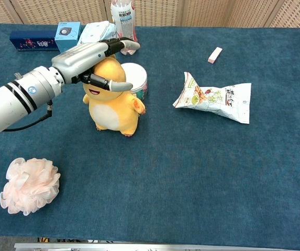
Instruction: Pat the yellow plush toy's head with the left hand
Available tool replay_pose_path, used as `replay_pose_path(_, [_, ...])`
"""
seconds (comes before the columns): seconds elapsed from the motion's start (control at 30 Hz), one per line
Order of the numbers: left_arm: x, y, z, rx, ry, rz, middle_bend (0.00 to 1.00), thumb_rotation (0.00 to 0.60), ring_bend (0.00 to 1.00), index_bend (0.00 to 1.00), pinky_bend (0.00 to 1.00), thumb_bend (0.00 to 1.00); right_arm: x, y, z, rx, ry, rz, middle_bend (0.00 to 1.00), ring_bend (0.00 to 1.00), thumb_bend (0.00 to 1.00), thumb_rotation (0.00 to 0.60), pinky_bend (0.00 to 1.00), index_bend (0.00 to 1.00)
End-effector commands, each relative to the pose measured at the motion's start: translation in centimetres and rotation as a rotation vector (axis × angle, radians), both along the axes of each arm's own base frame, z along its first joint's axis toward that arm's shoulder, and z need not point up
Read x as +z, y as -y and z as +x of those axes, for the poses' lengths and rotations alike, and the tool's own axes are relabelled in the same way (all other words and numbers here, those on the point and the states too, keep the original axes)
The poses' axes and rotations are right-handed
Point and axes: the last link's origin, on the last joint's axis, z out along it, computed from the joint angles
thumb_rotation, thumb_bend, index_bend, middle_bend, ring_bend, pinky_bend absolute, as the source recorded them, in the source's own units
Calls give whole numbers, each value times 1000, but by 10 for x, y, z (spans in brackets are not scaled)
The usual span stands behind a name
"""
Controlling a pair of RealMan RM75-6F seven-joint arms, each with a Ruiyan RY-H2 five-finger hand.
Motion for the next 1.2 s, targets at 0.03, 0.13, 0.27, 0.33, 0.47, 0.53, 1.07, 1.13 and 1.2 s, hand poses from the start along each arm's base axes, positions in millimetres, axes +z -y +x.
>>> replay_pose_path(0.03, [4,-4,-2,18,10,14,57,210,13,82,0,32,0,0,0,-1,1,1,403,301,113,600,357,321])
replay_pose_path(0.13, [8,-6,-4,29,18,24,57,211,13,81,0,32,-1,0,0,-1,2,1,403,301,113,600,357,320])
replay_pose_path(0.27, [14,-5,-4,30,32,35,57,209,13,81,0,32,-1,0,0,2,3,1,403,301,113,600,357,321])
replay_pose_path(0.33, [16,-4,-3,29,40,39,57,210,13,81,0,32,-1,0,1,4,4,1,403,301,113,600,357,320])
replay_pose_path(0.47, [19,2,1,16,56,35,57,210,13,82,0,32,-1,0,1,5,2,1,403,301,113,600,357,320])
replay_pose_path(0.53, [19,7,4,3,58,27,57,211,13,82,0,32,-1,0,1,4,2,1,403,301,113,600,357,320])
replay_pose_path(1.07, [-1,21,13,-34,16,-24,54,211,13,81,0,32,1,-2,0,-1,3,-6,403,301,113,600,357,321])
replay_pose_path(1.13, [-4,20,13,-26,13,-26,53,211,13,81,0,32,1,-3,0,-2,5,-7,403,301,113,600,357,321])
replay_pose_path(1.2, [-5,18,12,-16,13,-26,52,211,13,81,0,32,1,-3,-1,-3,4,-7,403,301,113,600,357,321])
